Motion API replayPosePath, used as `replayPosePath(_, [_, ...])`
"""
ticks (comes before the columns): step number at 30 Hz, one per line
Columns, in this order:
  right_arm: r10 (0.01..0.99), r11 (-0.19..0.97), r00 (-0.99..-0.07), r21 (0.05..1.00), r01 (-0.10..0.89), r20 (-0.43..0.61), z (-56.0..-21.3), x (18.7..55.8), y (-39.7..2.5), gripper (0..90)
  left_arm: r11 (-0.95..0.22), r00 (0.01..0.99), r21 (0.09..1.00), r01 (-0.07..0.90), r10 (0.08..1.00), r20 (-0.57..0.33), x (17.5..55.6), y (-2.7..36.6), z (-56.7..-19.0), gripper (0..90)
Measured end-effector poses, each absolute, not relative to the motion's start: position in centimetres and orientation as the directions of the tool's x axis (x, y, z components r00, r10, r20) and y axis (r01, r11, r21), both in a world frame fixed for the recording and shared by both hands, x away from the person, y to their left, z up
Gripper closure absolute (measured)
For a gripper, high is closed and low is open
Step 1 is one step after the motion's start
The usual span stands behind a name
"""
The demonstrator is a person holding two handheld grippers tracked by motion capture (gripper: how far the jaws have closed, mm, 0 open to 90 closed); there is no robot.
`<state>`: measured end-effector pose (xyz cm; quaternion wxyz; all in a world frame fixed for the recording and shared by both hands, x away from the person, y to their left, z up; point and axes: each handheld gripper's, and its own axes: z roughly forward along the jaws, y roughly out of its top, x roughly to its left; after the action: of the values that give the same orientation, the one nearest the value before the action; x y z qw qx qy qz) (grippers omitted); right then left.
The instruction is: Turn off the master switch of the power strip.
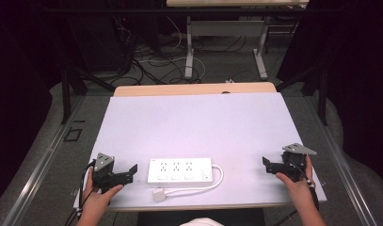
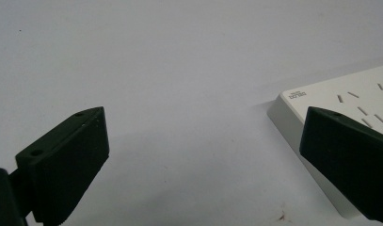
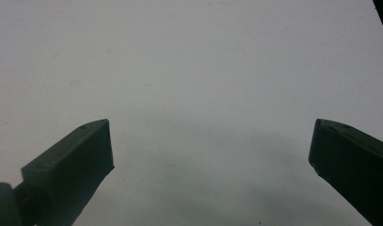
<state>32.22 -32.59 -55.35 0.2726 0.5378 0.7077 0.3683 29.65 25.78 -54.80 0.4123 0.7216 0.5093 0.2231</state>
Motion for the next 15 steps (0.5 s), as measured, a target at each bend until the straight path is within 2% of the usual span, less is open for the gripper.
replayPosePath(15, [0.958,0.176,-0.285,0.8,0.573,-0.006,-56.11,32.39,-32.46,1.8,-0.136,0.379,0.822,0.554,0.92,-0.103,29.72,25.82,-54.86,2.0])
